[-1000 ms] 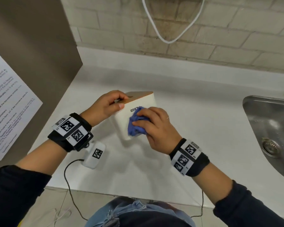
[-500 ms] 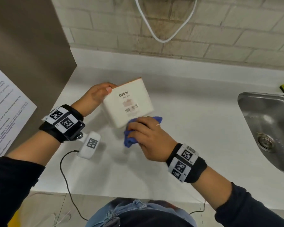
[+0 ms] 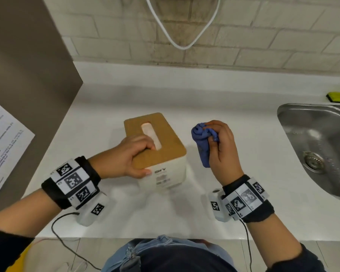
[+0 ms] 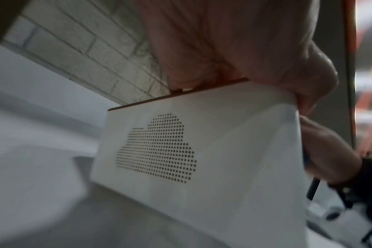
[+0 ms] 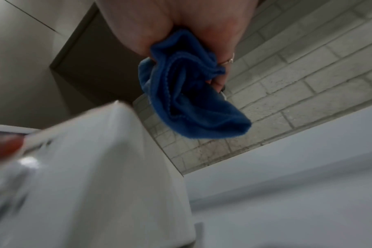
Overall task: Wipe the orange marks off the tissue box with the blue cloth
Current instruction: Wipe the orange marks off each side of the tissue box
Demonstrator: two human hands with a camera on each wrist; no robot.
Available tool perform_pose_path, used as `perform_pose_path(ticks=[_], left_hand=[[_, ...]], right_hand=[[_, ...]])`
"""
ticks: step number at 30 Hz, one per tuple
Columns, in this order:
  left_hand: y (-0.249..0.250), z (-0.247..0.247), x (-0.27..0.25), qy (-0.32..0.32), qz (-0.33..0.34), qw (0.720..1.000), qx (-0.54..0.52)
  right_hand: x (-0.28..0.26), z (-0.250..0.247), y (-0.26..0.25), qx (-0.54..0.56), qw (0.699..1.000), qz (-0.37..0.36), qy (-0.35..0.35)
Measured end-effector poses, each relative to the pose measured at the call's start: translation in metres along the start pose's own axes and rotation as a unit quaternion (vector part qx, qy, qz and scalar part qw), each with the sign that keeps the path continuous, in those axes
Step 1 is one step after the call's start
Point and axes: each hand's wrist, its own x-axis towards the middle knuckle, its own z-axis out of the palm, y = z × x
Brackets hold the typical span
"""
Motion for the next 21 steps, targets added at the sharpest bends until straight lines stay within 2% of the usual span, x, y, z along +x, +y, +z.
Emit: perform_pose_path(ticks=[4,7,10,13,15,17,19,21], left_hand=[[-0.035,0.000,-0.026,-0.066,0.005,0.997,0.044],[-0.053,-0.016,-0.048,-0.062,-0.051,0.990,0.115],[-0.041,-0.019,-0.055,-0.010,-0.156,0.973,0.168],[-0.021,0.011,-0.047,0.058,-0.316,0.930,0.179],[-0.013,0.033,-0.039,0.110,-0.381,0.902,0.171],[-0.013,0.041,-0.035,0.159,-0.396,0.892,0.152],[-0.017,0.040,-0.035,0.195,-0.380,0.894,0.137],[-0.020,0.036,-0.037,0.209,-0.363,0.899,0.130]], right_hand=[[0.001,-0.001,-0.008,0.024,0.999,-0.032,-0.005],[0.000,0.002,-0.005,0.019,0.999,-0.031,-0.029],[0.001,0.009,0.000,0.008,0.999,-0.018,-0.048],[-0.004,0.018,0.001,-0.003,0.998,-0.021,-0.055],[-0.009,0.022,0.000,-0.011,0.998,-0.024,-0.053],[-0.014,0.025,-0.001,-0.017,0.997,-0.040,-0.066],[-0.018,0.027,0.001,-0.024,0.993,-0.047,-0.105],[-0.023,0.031,0.009,-0.079,0.984,-0.049,-0.149]])
